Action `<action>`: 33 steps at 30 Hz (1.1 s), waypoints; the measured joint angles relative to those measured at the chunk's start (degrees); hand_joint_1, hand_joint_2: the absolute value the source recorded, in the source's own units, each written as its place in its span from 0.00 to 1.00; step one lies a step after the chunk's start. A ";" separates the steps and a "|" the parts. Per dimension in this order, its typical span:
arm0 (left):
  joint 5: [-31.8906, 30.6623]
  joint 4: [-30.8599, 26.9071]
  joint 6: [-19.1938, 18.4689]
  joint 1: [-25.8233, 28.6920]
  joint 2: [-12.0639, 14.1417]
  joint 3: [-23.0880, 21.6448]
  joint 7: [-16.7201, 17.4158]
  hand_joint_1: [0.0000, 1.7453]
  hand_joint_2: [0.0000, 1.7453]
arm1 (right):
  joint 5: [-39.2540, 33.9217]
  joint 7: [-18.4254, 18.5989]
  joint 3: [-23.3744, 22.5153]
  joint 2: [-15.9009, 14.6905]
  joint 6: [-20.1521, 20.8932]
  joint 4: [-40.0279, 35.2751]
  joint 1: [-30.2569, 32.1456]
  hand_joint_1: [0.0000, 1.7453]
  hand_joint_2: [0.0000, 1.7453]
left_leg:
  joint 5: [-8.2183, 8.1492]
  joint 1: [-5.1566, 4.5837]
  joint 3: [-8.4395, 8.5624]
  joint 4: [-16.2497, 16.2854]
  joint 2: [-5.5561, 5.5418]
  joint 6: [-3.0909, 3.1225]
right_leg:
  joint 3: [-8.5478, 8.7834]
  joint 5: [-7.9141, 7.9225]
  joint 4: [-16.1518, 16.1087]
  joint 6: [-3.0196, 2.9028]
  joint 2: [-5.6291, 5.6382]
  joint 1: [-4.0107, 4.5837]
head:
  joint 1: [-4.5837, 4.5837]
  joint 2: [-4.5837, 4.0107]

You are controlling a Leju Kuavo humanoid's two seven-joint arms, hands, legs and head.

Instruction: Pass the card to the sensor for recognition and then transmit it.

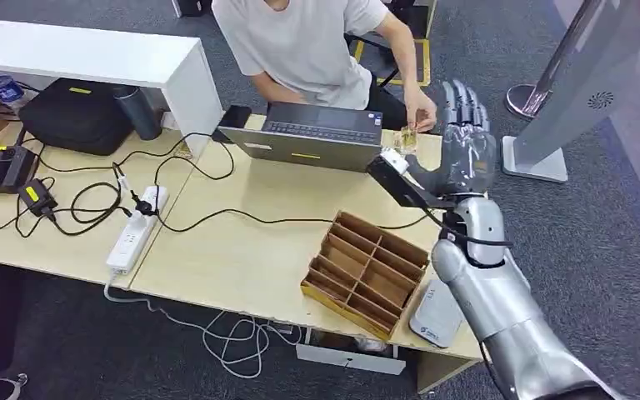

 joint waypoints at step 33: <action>2.19 0.00 0.28 0.11 0.24 0.24 2.43 0.00 1.00 | 7.16 11.95 -35.11 -41.44 17.29 -4.74 22.39 0.00 1.00 | -0.06 -0.04 -0.26 0.14 -0.53 0.35 | 0.04 0.01 -0.20 0.26 -0.58 -0.02 | -0.02 0.00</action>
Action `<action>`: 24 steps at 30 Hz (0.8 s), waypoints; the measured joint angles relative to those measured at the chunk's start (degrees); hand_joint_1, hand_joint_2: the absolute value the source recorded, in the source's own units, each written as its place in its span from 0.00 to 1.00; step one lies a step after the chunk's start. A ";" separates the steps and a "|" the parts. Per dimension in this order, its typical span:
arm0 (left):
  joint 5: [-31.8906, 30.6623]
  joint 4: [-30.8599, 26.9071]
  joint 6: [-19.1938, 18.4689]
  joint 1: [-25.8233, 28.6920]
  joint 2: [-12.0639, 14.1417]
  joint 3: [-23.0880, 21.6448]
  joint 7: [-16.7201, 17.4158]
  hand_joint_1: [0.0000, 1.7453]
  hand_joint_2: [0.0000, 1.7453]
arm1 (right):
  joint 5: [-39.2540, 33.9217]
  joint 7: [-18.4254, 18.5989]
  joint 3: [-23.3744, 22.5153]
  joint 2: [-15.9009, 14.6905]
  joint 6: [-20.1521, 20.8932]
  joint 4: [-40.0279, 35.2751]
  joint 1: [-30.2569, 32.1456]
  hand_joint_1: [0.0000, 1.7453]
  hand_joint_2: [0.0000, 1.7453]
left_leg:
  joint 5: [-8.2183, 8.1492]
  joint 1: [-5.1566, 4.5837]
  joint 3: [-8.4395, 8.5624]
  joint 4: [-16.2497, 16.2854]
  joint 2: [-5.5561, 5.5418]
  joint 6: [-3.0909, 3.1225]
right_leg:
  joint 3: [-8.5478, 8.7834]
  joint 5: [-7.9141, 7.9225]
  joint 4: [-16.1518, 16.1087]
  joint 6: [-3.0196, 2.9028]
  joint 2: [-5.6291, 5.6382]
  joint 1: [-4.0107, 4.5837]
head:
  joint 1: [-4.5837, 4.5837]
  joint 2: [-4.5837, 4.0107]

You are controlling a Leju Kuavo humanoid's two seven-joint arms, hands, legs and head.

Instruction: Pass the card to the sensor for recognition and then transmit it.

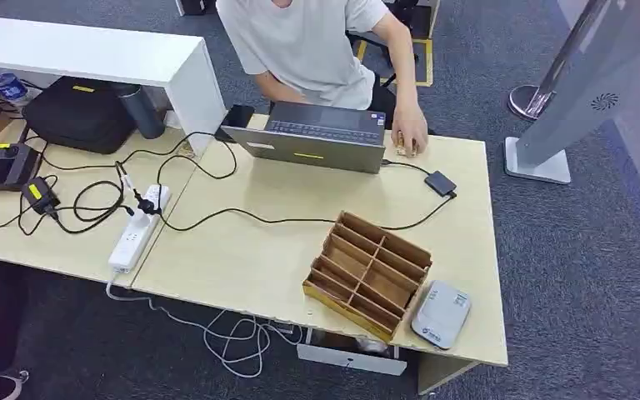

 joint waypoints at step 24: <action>0.17 0.00 1.79 -0.48 -0.24 1.62 2.14 0.00 1.00 | -11.21 -8.20 -22.79 16.75 10.77 30.76 19.32 0.00 1.00 | -0.17 0.04 0.08 -0.16 0.17 0.11 | 0.00 -0.19 0.02 -0.01 0.16 0.05 | 0.02 0.00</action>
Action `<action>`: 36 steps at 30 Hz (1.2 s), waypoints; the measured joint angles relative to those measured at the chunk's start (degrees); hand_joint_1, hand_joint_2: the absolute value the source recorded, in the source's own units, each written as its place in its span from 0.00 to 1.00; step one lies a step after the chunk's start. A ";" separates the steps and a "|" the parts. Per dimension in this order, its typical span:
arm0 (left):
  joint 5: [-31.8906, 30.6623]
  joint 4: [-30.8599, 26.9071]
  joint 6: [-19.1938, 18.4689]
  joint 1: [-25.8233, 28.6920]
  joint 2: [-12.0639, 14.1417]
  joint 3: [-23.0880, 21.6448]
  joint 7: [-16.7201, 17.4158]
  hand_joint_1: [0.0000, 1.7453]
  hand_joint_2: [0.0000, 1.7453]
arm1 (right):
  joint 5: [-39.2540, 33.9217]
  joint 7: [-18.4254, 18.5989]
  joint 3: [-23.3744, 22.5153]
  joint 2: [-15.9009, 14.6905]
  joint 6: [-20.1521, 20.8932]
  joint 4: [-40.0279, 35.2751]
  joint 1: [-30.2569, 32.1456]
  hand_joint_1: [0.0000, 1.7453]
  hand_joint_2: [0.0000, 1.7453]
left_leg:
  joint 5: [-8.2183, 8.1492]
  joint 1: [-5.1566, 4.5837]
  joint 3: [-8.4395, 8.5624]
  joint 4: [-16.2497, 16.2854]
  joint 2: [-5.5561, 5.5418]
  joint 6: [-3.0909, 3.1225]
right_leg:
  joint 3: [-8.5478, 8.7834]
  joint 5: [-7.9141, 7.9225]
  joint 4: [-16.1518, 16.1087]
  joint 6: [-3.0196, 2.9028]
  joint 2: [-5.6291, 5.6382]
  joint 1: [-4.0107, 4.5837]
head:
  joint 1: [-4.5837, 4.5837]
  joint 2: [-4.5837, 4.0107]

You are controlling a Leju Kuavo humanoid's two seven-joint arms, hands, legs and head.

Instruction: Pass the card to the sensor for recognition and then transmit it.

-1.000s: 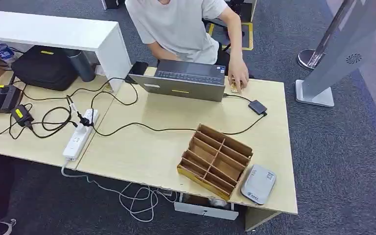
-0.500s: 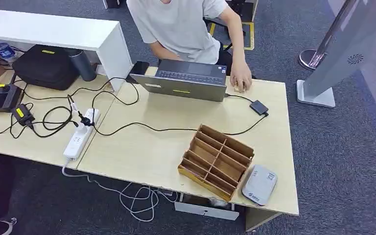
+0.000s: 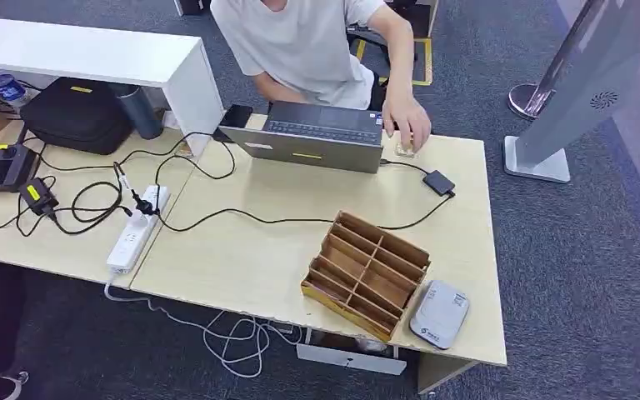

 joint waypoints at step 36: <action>-0.33 0.02 4.90 -0.23 0.74 0.26 2.02 0.00 1.00 | 16.24 11.06 7.04 26.09 4.18 11.21 0.27 0.00 1.00 | 0.05 0.18 0.06 -0.07 0.18 -0.37 | 0.02 -0.05 0.09 -0.22 0.20 0.16 | -0.02 0.00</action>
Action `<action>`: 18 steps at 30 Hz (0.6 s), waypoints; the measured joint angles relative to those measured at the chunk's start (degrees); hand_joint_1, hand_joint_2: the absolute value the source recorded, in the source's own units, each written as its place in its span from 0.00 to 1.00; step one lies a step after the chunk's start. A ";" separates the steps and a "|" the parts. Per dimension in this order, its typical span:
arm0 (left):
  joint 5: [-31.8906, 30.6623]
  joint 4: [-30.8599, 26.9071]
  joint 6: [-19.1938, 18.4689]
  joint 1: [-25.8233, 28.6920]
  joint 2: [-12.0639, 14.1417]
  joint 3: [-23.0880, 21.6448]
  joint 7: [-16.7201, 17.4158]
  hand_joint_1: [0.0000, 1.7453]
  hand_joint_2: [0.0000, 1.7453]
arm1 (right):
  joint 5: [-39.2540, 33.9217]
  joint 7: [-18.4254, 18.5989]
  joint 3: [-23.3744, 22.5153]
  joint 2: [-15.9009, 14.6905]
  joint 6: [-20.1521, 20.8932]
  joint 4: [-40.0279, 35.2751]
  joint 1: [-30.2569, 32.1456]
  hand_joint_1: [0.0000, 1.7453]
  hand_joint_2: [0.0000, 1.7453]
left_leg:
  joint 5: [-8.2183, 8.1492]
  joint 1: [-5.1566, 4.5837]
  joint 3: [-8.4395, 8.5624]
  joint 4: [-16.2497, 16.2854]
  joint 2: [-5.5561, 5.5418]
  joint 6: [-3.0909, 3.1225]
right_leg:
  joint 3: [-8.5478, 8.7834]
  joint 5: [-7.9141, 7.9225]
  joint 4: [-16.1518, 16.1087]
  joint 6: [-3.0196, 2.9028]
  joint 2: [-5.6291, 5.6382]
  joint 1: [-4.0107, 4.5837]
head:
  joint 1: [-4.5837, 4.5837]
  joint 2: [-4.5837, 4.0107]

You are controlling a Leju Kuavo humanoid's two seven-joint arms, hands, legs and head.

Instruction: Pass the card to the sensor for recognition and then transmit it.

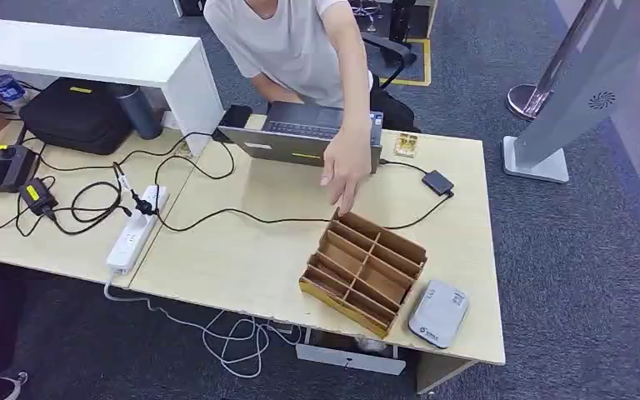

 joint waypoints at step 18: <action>1.60 0.00 24.01 0.50 1.44 0.46 3.86 0.00 0.00 | -1.99 4.15 0.63 3.76 -9.13 0.09 -0.02 0.00 0.00 | -0.03 -0.04 0.04 0.02 0.07 -0.02 | -0.01 0.01 -0.02 0.00 0.08 -0.03 | 0.04 0.00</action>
